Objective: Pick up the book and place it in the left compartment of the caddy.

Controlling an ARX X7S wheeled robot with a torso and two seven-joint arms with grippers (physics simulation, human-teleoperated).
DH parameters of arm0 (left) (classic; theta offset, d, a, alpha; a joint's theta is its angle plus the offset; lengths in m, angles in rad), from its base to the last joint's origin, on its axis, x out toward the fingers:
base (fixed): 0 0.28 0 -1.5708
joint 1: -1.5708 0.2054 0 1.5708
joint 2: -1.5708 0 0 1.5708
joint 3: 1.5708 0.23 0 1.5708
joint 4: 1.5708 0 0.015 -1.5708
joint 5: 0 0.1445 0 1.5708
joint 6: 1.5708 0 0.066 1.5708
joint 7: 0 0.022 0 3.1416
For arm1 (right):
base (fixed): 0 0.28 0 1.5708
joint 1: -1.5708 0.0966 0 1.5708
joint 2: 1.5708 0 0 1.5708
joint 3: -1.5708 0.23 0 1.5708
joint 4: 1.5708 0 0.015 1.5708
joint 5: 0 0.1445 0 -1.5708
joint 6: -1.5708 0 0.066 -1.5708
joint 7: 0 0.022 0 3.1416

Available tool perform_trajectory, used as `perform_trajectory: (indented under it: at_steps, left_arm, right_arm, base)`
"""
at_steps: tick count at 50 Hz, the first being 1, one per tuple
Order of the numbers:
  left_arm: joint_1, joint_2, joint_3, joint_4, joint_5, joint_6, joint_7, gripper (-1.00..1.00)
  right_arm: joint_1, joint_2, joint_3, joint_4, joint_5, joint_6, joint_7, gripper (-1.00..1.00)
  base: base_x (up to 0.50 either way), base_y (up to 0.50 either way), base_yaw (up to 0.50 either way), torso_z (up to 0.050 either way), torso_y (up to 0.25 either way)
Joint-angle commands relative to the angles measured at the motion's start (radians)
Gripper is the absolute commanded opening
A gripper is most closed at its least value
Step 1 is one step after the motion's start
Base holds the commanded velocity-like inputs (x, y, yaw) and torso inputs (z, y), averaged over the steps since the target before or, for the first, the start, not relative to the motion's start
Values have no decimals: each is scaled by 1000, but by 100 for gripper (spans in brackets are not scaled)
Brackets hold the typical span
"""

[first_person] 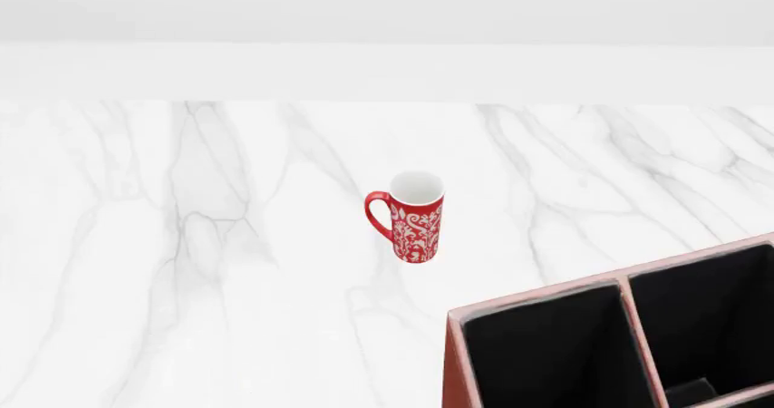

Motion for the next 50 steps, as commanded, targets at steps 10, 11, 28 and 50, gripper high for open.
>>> perform_trajectory:
  at_steps: [10, 11, 28, 50]
  left_arm:
    - [0, -1, 4, -9, -2, 11, -2, 100]
    - [0, -2, 4, -9, -2, 11, -3, 100]
    - [-8, -5, 10, -8, 0, -4, -7, 100]
    - [-14, -10, 16, -2, 13, -17, -15, 100]
  right_arm:
    - [-25, -13, 26, 78, -3, -47, 33, 100]
    - [-24, -16, 28, 88, -8, -52, 34, 100]
    - [34, -74, 41, 238, -6, -57, -27, 100]
    - [93, -111, 12, 250, 2, -35, -119, 100]
  base:
    - [0, 0, 0, 0, 0]
    - [0, 0, 0, 0, 0]
    - [0, 0, 0, 0, 0]
    - [0, 0, 0, 0, 0]
